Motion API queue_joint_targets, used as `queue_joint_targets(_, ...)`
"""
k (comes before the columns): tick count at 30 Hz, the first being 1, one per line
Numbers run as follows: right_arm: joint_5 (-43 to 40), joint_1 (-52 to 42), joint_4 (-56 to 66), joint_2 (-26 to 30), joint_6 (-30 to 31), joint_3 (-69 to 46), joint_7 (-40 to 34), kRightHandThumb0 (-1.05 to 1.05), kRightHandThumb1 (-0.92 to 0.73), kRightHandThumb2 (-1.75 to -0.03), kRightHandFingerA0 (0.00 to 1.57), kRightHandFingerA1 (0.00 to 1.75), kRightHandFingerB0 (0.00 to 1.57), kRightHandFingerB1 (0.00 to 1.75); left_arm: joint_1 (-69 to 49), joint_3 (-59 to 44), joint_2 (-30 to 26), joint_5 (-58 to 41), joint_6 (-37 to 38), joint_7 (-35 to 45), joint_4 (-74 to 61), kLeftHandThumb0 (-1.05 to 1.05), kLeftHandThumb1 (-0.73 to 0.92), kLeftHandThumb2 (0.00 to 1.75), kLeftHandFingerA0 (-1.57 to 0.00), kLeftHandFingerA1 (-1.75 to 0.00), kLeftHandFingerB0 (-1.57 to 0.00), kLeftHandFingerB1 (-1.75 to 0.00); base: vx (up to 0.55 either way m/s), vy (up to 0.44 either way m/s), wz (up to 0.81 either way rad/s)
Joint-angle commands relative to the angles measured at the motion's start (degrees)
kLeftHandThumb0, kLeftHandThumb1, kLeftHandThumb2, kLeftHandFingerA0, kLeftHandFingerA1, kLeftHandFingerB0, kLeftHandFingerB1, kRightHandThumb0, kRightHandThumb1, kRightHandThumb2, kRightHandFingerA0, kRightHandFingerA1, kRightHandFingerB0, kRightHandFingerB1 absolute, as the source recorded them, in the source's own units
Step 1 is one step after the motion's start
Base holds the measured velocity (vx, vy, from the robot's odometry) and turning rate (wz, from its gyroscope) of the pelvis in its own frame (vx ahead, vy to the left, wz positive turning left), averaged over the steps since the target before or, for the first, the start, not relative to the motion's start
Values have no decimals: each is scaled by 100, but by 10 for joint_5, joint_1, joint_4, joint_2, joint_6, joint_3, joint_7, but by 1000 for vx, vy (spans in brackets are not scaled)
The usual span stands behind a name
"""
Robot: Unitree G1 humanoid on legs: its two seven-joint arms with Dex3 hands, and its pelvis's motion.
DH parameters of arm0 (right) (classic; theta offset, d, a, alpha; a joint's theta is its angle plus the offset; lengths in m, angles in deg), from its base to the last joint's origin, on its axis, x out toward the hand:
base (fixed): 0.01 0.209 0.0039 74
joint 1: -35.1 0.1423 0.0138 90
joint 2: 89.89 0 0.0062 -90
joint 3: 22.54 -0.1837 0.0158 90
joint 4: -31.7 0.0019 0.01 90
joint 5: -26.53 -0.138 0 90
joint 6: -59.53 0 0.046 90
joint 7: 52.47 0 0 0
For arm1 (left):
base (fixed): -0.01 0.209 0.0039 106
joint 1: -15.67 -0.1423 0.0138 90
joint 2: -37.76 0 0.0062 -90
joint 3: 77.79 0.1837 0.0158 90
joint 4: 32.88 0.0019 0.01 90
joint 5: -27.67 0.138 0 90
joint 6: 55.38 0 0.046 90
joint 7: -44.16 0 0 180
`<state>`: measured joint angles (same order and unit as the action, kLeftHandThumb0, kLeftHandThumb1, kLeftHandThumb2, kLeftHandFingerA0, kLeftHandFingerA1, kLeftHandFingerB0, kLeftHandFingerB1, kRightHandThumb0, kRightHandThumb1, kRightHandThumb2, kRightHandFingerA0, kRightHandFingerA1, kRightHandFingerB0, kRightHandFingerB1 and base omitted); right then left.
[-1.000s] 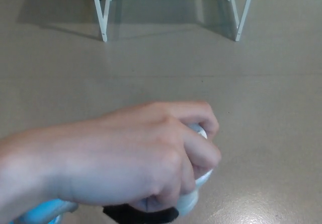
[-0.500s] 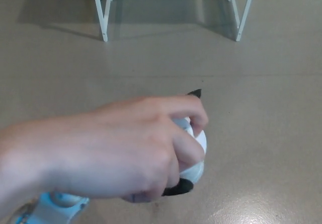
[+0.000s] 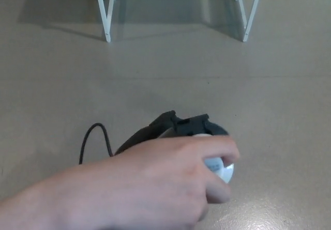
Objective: The robot picks up a bottle from a person using its left hand and walk towards the table in frontand put the bottle on the table.
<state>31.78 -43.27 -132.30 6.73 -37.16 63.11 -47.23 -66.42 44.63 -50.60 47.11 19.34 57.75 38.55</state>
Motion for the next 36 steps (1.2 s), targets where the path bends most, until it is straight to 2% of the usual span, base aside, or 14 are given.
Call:
queue_joint_targets(1,7,7,-4,10,8,3,-4,-30,-60,-58,74,43,56,38,-31,-8,25,61,40,-89,21,-11,92,87,-111,-175,-52,-175,0,0,0)
queue_joint_targets(3,7,7,-4,10,8,3,-4,-30,-60,-58,74,43,56,38,-33,-10,28,65,43,-90,23,-11,92,87,-111,-175,-52,-175,0,0,0)
queue_joint_targets(5,14,5,-6,9,5,8,-8,-32,-60,-58,74,43,57,39,-51,-20,36,59,71,-112,22,-15,92,89,-112,-175,-43,-175,0,0,0)
queue_joint_targets(7,14,5,-7,9,4,9,-9,-32,-60,-58,74,43,57,39,-57,-24,41,58,83,-117,26,-15,92,89,-112,-175,-43,-175,0,0,0)
queue_joint_targets(8,15,3,-6,9,3,10,-9,-31,-61,-58,77,44,58,39,-65,-28,42,55,94,-121,25,-15,92,91,-104,-175,-42,-175,0,0,0)
queue_joint_targets(16,20,2,-6,8,6,16,-11,-33,-62,-58,79,44,59,39,-87,-42,47,54,129,-129,25,-15,92,90,-103,-175,-42,-175,0,0,0)
queue_joint_targets(17,19,2,-6,8,4,16,-11,-37,-60,-59,77,44,59,39,-93,-46,49,45,128,-124,23,-16,92,90,-97,-175,-44,-175,0,0,0)
queue_joint_targets(24,24,3,-6,12,4,21,-8,-33,-63,-58,76,44,58,39,-113,-75,58,-16,159,-92,26,-16,92,87,-91,-175,-46,-175,0,0,0)
queue_joint_targets(25,23,3,-6,12,3,21,-8,-33,-62,-58,75,44,58,39,-117,-80,59,-32,155,-81,23,-19,92,86,-104,-175,-49,-175,0,0,0)
queue_joint_targets(29,23,2,-6,12,1,20,-7,-33,-62,-58,75,44,58,39,-123,-91,64,-54,150,-62,18,-19,92,86,-104,-175,-49,-175,0,0,-2)
queue_joint_targets(30,21,3,-6,12,2,18,-5,-34,-60,-58,78,44,60,39,-128,-105,67,-80,122,-45,8,-26,92,82,-114,-175,-53,-175,0,0,19)
queue_joint_targets(34,21,3,-6,12,2,17,-4,-34,-60,-58,78,44,60,39,-132,-114,72,-91,109,-31,2,-26,92,82,-114,-175,-53,-175,0,0,6)
queue_joint_targets(35,26,10,-6,14,3,21,-3,-34,-62,-59,75,44,59,40,-125,-142,85,-138,113,-20,32,-26,92,85,-120,-175,-60,-175,0,0,0)
queue_joint_targets(36,26,11,-6,15,2,22,-3,-35,-61,-57,78,44,60,39,-126,-149,88,-145,114,-19,36,-27,92,85,-120,-175,-59,-175,62,92,-6)
